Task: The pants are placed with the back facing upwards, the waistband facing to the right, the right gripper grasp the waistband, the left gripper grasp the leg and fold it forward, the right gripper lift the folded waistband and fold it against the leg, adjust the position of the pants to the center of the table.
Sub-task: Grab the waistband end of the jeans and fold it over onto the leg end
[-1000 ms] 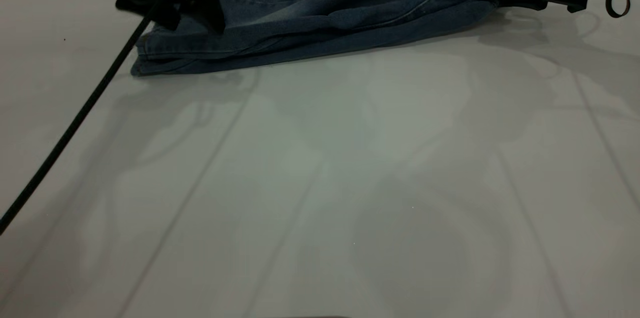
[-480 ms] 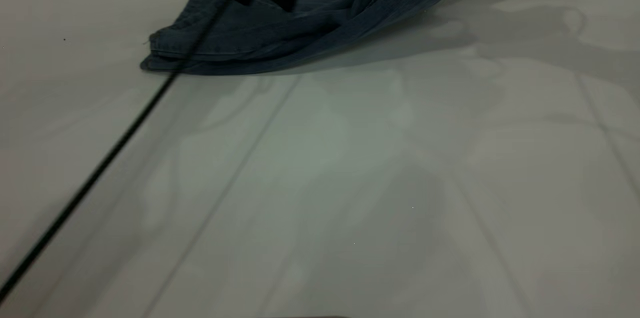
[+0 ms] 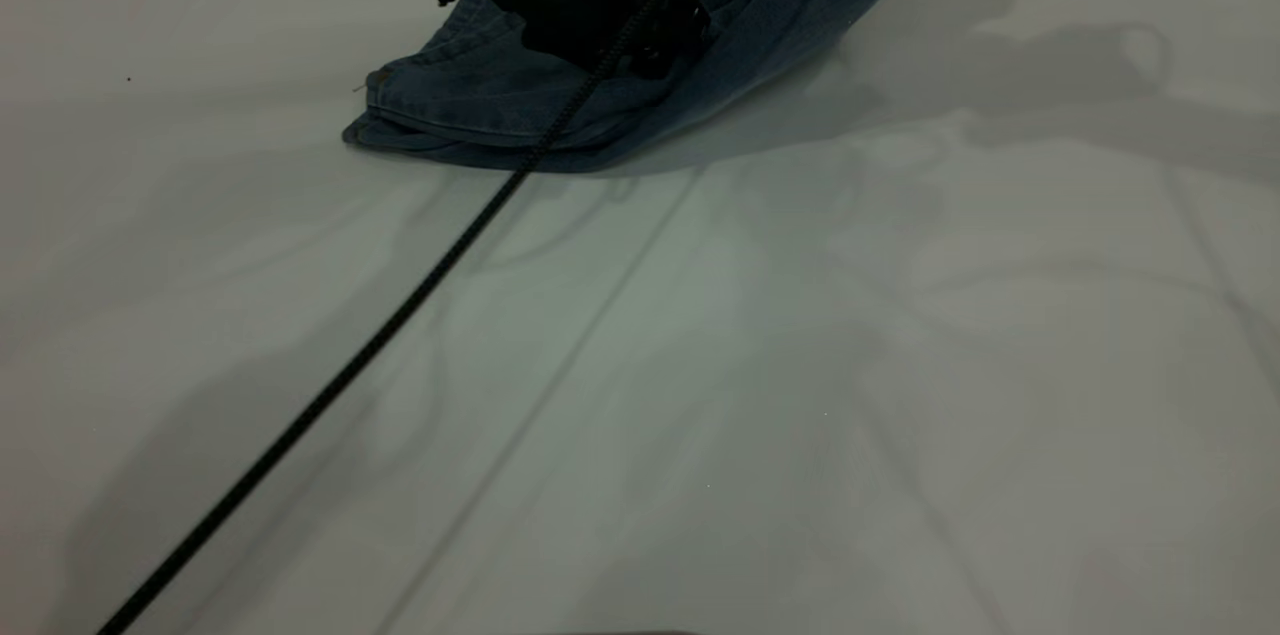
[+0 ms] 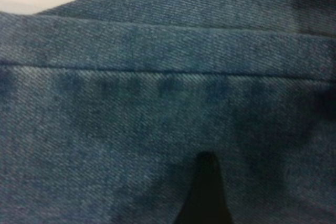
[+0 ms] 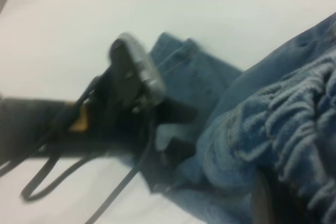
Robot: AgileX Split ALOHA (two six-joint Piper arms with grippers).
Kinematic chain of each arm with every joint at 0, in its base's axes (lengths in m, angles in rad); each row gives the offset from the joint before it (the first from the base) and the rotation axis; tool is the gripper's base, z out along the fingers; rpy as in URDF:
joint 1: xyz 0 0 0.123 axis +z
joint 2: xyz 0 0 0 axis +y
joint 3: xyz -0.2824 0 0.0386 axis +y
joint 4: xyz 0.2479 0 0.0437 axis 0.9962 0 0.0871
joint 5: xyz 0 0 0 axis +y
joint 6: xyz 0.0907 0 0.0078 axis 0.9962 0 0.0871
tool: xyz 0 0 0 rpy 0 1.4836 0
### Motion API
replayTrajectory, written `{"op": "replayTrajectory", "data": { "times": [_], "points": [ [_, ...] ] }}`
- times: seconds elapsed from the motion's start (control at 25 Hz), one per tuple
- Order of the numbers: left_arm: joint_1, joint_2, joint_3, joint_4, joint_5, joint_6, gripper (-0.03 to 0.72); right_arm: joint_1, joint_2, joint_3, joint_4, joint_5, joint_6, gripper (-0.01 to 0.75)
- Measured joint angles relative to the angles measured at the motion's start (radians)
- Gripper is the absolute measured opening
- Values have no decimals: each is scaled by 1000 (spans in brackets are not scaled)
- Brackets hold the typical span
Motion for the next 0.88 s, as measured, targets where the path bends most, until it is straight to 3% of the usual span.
{"op": "replayTrajectory", "data": {
  "times": [0.16, 0.44, 0.68, 0.88],
  "points": [
    [43, -24, -38, 16, 79, -1, 561, 21, 2, 0, -71, 47, 0, 59],
    [189, -93, -99, 44, 317, -32, 561, 130, 2, 0, -110, 27, 0, 59],
    [311, -93, -99, 100, 440, -103, 561, 262, 2, 1, -108, -102, 1, 59],
    [360, -114, -99, 110, 481, -127, 561, 366, 6, 1, -55, -257, 0, 59]
  ]
}}
